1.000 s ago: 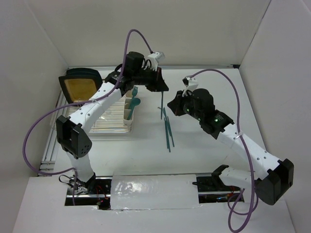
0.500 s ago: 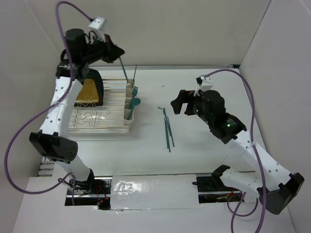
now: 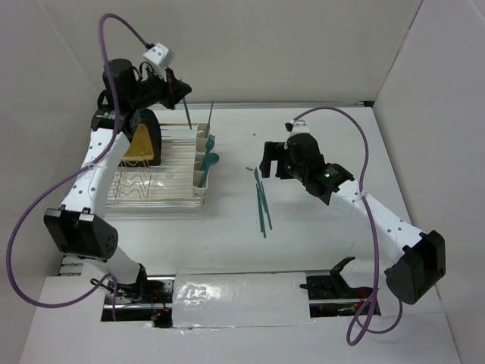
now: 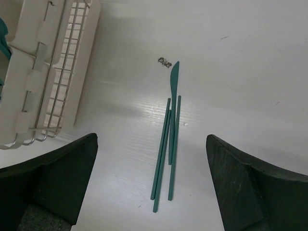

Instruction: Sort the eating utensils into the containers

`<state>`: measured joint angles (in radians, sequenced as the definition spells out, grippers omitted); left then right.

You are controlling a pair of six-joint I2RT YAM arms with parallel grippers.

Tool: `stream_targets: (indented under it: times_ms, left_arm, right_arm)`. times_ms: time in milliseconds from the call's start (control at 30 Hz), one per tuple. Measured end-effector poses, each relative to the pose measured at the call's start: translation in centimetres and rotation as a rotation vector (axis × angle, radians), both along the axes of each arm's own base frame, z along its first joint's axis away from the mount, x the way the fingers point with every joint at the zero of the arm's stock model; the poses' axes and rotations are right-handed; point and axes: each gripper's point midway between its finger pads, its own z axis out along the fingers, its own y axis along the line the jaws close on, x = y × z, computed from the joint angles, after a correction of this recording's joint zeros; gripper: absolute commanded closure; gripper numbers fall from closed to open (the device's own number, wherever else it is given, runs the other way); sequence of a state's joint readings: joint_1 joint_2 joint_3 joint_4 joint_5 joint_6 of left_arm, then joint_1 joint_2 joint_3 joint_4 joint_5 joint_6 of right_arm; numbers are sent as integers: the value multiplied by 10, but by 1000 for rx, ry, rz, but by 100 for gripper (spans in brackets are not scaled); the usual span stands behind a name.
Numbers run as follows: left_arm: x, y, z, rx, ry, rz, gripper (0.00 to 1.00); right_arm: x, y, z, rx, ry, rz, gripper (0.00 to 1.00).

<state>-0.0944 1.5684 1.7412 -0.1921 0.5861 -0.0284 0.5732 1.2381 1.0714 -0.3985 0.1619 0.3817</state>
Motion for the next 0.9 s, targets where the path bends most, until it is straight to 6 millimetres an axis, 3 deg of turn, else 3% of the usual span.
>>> stream_targets:
  times_ms: [67,200,533,767,900]
  left_arm:
    - [5,-12,-29,24,45,-36,100]
    - [11,-29,-64,48,101,-94,100]
    - [6,-60,-74,89,74,-169,100]
    - [10,-77,-119,161,138,-170,100]
    - [15,-76,-141,191,188,-142,91]
  right_arm:
    - [1,0,1,3,-1,-6,0]
    - [3,-3,1,10,-2,-34,0]
    - [5,-18,0,17,-2,-92,0]
    - [-1,-23,-18,14,37,-110,0]
    - [-5,-22,-29,21,67,-105,0]
